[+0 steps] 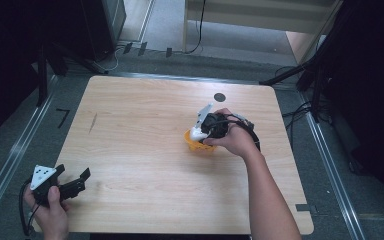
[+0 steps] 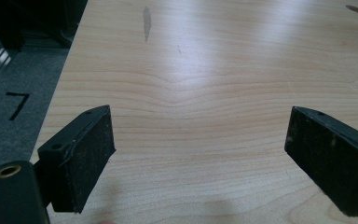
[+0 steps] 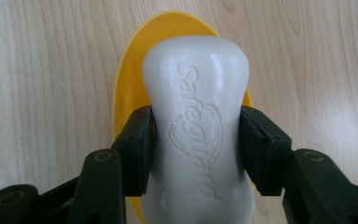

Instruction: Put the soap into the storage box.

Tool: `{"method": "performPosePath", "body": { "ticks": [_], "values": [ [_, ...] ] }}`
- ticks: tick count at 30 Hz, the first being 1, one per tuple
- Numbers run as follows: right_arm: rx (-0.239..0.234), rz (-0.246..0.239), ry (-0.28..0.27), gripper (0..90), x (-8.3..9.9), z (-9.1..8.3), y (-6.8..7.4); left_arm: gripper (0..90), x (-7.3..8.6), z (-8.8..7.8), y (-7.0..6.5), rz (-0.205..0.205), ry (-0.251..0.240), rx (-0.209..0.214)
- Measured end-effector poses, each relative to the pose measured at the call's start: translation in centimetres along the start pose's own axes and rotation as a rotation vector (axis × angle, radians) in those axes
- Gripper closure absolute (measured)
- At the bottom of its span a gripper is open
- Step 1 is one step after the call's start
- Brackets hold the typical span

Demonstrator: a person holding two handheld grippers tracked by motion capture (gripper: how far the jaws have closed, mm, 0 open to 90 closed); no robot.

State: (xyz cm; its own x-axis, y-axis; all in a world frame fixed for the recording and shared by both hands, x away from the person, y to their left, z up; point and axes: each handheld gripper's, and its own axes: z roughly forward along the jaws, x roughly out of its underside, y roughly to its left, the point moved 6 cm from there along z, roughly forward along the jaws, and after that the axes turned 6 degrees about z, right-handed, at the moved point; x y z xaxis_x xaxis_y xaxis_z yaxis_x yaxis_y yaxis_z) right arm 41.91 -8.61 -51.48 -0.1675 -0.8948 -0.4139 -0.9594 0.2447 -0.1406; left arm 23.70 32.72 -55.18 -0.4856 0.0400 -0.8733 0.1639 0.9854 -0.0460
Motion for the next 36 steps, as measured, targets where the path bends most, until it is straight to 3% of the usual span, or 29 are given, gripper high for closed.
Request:
{"method": "performPosePath", "body": {
  "ticks": [7, 10, 16, 25, 32, 34, 36],
  "values": [
    [0.002, 0.014, 0.028, 48.5, 0.4, 0.6, 0.0, 8.6, 0.0, 0.0, 0.0, -0.001, 0.0, 0.0],
    [0.012, 0.052, -0.036, 38.6, 0.1, 0.0, -0.1, 8.6, 0.0, 0.0, 0.0, -0.002, -0.004, 0.005],
    [0.058, 0.085, -0.075, 34.2, 0.4, -1.5, -0.6, 8.6, 0.0, 0.0, 0.0, -0.004, -0.005, 0.006],
    [0.092, 0.228, -0.139, 24.3, 2.4, -2.7, -0.6, 8.6, 0.0, 0.0, 0.0, 0.002, -0.003, 0.003],
    [0.097, 0.409, -0.16, 13.7, 4.5, -3.4, -0.4, 8.6, 0.0, 0.0, 0.0, 0.001, -0.003, 0.003],
    [0.133, 0.454, -0.177, 12.9, 5.1, -3.6, -0.4, 8.6, 0.0, 0.0, 0.0, 0.001, -0.003, 0.003],
    [0.138, 0.487, -0.2, 11.6, 5.7, -3.9, -0.3, 8.6, 0.0, 0.0, 0.0, 0.002, -0.004, 0.003]
  ]
}}
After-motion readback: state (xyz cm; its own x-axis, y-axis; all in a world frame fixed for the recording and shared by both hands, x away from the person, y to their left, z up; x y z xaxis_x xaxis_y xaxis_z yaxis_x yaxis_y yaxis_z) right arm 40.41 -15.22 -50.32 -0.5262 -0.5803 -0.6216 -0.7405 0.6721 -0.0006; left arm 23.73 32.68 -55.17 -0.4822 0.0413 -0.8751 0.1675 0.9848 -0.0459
